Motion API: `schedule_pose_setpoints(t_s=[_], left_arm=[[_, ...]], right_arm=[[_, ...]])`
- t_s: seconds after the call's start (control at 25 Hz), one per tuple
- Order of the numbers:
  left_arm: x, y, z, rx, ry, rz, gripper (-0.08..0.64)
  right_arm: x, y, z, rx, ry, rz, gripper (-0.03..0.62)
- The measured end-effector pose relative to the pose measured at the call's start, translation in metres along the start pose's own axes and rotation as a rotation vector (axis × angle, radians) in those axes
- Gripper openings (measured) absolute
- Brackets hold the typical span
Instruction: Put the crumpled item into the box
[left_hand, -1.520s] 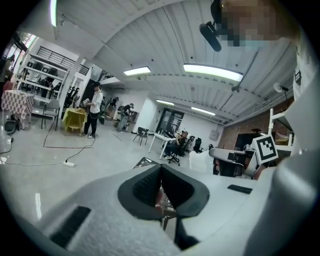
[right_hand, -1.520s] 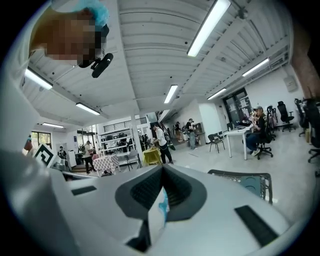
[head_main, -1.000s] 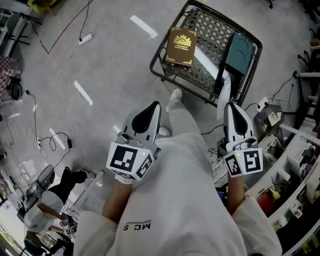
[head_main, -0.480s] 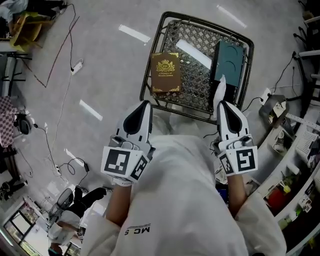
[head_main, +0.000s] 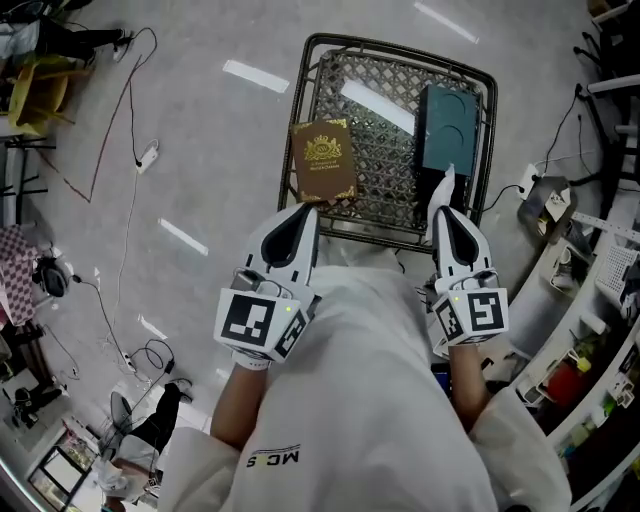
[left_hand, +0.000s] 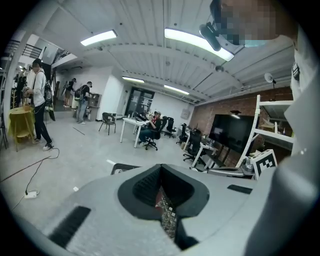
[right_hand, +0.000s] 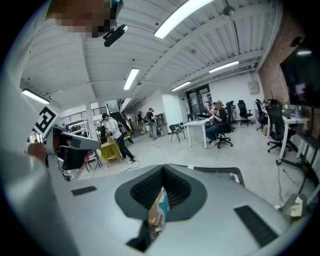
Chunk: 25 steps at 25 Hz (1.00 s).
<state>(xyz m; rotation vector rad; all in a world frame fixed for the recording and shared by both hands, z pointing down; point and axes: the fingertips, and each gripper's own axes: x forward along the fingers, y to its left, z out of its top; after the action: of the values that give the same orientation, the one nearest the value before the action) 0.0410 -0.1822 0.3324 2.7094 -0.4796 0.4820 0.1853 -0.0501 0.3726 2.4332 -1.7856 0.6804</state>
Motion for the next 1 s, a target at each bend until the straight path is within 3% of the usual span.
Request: schedule_pose_setpoints(t_s=[0.6, 1.0], left_arm=[[0.036, -0.011, -0.016, 0.005, 0.071, -0.064, 0.02], [0.067, -0.028, -0.025, 0.039, 0.135, -0.133, 0.02]], right_arm=[[0.037, -0.079, -0.066, -0.112, 0.13, -0.164, 0.014], [0.06, -0.133, -0.147, -0.036, 0.263, -0.288, 0.014]])
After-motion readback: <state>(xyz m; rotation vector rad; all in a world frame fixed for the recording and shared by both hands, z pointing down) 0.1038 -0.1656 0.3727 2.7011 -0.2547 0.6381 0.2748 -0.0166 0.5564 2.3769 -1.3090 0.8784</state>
